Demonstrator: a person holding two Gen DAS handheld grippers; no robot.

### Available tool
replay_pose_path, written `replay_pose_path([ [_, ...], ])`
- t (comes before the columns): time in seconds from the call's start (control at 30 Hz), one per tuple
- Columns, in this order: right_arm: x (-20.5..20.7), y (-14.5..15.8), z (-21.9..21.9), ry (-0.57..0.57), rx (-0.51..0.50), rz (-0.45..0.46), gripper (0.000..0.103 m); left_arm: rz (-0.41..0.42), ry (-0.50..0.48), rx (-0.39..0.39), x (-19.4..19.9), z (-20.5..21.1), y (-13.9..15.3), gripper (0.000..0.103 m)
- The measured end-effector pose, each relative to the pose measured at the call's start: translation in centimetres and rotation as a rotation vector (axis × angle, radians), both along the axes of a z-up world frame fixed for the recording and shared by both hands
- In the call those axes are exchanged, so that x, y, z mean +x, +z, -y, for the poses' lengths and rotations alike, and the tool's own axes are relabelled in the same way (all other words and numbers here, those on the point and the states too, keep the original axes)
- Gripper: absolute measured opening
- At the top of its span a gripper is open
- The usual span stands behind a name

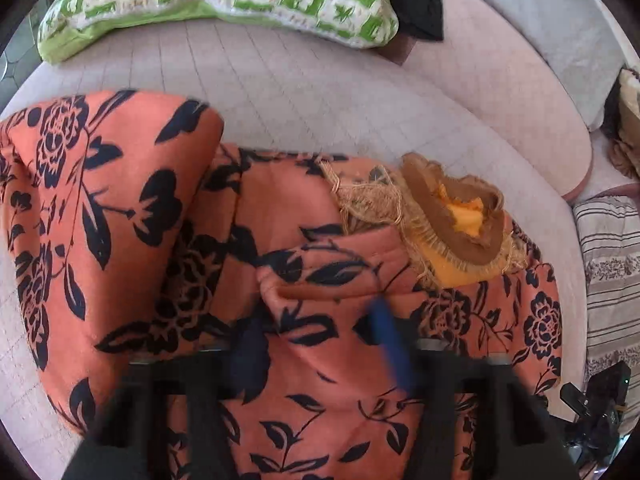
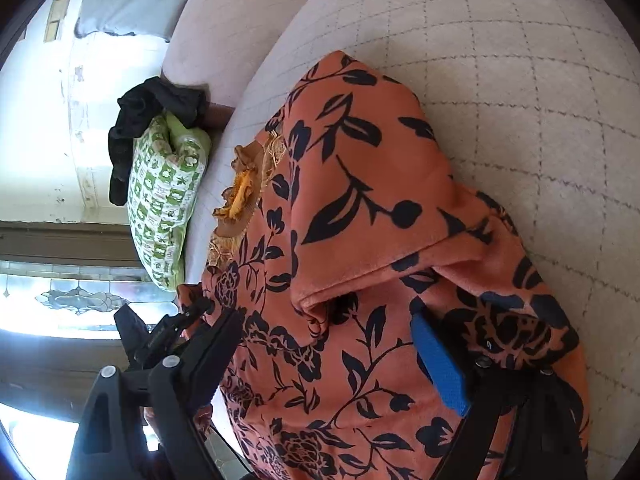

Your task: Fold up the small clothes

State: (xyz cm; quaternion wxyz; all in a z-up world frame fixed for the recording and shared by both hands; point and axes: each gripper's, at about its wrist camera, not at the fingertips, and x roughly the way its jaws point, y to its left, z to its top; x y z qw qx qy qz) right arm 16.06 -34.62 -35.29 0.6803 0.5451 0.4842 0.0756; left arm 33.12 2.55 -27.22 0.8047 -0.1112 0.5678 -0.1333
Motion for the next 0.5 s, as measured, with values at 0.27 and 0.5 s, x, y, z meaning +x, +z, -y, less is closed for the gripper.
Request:
replay_pose_path([
  [0.27, 0.0, 0.2, -0.1, -0.037, -0.032, 0.031, 0.088, 0.050, 0.035, -0.205, -3.9, -1.1, 7.1, 0.008],
  [0.5, -0.8, 1.4, 0.5, -0.145, -0.034, 0.173, 0.088, 0.020, 0.127, -0.440, -6.7, -3.0, 16.2, 0.013],
])
